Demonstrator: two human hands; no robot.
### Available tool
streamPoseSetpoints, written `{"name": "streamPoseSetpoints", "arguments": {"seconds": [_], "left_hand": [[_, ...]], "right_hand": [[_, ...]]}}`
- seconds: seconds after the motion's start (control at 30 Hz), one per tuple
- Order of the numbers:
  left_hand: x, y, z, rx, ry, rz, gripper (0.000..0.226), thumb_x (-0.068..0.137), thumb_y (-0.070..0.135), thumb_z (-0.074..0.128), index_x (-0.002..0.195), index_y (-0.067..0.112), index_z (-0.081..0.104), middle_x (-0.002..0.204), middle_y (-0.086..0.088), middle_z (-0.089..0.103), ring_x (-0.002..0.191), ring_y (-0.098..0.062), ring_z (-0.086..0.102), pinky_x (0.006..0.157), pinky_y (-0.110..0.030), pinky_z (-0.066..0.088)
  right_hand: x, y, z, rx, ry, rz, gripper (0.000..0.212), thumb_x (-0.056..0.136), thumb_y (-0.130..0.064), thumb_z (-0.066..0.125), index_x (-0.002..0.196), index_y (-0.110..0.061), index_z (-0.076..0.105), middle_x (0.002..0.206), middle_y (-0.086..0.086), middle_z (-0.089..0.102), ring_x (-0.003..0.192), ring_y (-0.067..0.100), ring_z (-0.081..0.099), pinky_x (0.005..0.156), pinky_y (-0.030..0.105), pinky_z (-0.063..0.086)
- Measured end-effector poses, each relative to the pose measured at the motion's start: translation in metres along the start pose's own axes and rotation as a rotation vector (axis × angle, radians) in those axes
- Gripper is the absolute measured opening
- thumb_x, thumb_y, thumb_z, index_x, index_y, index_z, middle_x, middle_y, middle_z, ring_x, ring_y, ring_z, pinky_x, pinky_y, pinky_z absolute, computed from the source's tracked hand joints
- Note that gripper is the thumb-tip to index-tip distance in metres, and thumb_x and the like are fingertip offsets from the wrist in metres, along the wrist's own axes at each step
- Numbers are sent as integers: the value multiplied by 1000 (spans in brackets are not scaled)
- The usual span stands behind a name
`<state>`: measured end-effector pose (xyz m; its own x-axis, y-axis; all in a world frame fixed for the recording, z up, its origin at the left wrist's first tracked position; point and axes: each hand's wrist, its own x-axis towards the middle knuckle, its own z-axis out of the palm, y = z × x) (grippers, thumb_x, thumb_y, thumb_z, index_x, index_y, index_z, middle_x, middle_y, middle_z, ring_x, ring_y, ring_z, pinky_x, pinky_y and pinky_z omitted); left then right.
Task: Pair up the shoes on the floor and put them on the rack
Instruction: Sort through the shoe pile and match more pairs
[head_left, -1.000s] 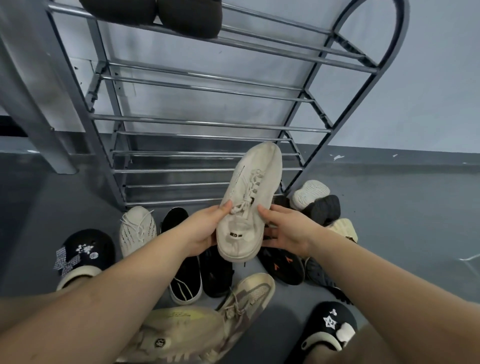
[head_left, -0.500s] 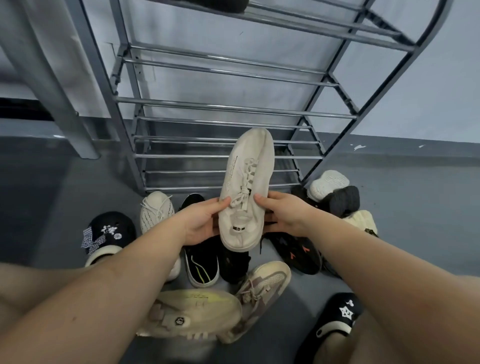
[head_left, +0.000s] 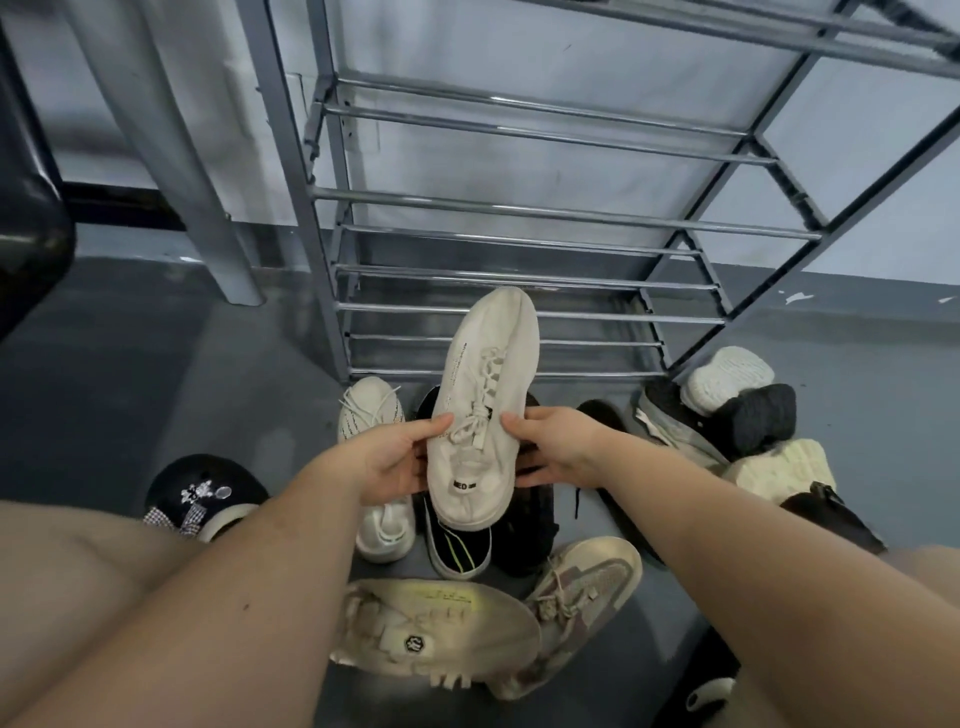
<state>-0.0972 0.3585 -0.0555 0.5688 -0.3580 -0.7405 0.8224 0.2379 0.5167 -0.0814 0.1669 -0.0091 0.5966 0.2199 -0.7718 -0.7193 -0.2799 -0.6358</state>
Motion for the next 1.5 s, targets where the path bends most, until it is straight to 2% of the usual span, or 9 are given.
{"name": "streamPoseSetpoints", "arguments": {"seconds": [0.13,0.27,0.43,0.7,0.97,1.07,1.17,1.4,1.5], "left_hand": [[5,-2,-8,-3,9,-24,44,84,31,61,122,7,59,120,-10,65,108,-24,62,86,-34,51],[10,-2,-14,51,26,-47,40,88,34,59,119,10,59,116,-8,67,102,-20,64,79,-30,51],[14,-2,-27,52,77,-29,36,91,34,55,120,12,59,118,-6,66,109,-22,60,92,-32,47],[16,-8,-43,82,128,-60,20,94,26,53,107,14,62,107,-5,68,98,-19,63,80,-29,49],[23,-17,-26,134,103,-196,26,92,26,56,111,8,60,111,-9,66,101,-22,62,83,-32,49],[32,-22,0,173,57,-215,29,92,27,56,114,8,58,108,-8,66,97,-20,62,79,-30,50],[44,-24,32,168,11,-194,24,92,25,56,110,10,59,106,-7,67,95,-20,63,78,-31,51],[67,-37,101,285,-154,-238,17,91,24,58,104,13,63,102,-6,70,95,-20,65,77,-33,53],[75,-43,120,420,-166,-232,25,92,26,57,113,14,59,102,-3,68,92,-17,64,77,-30,52]], "right_hand": [[14,3,1,-28,-13,30,26,98,-27,51,120,-15,57,112,4,66,108,27,61,97,46,49],[28,2,0,-37,-33,60,24,97,-26,52,117,-15,59,109,3,67,105,25,62,99,48,48],[51,-6,14,-103,-23,90,33,98,-24,51,127,-9,55,121,10,63,111,28,60,94,44,51],[71,0,30,-137,-58,160,32,100,-19,47,128,-5,52,129,13,59,104,26,58,93,43,48],[56,6,7,-212,-96,293,42,100,-24,45,139,-9,42,139,13,51,126,31,50,95,40,44],[44,13,-14,-189,-36,320,44,100,-23,46,142,-8,40,142,13,47,126,31,49,101,43,42],[26,19,-42,-169,55,321,43,100,-23,46,140,-8,42,141,13,49,116,29,54,94,41,45],[-24,53,-107,15,174,364,44,99,-21,48,141,-7,42,143,13,46,127,34,49,104,47,41],[-35,81,-110,178,266,309,39,100,-19,46,137,-6,45,121,10,58,118,31,53,102,45,42]]}}
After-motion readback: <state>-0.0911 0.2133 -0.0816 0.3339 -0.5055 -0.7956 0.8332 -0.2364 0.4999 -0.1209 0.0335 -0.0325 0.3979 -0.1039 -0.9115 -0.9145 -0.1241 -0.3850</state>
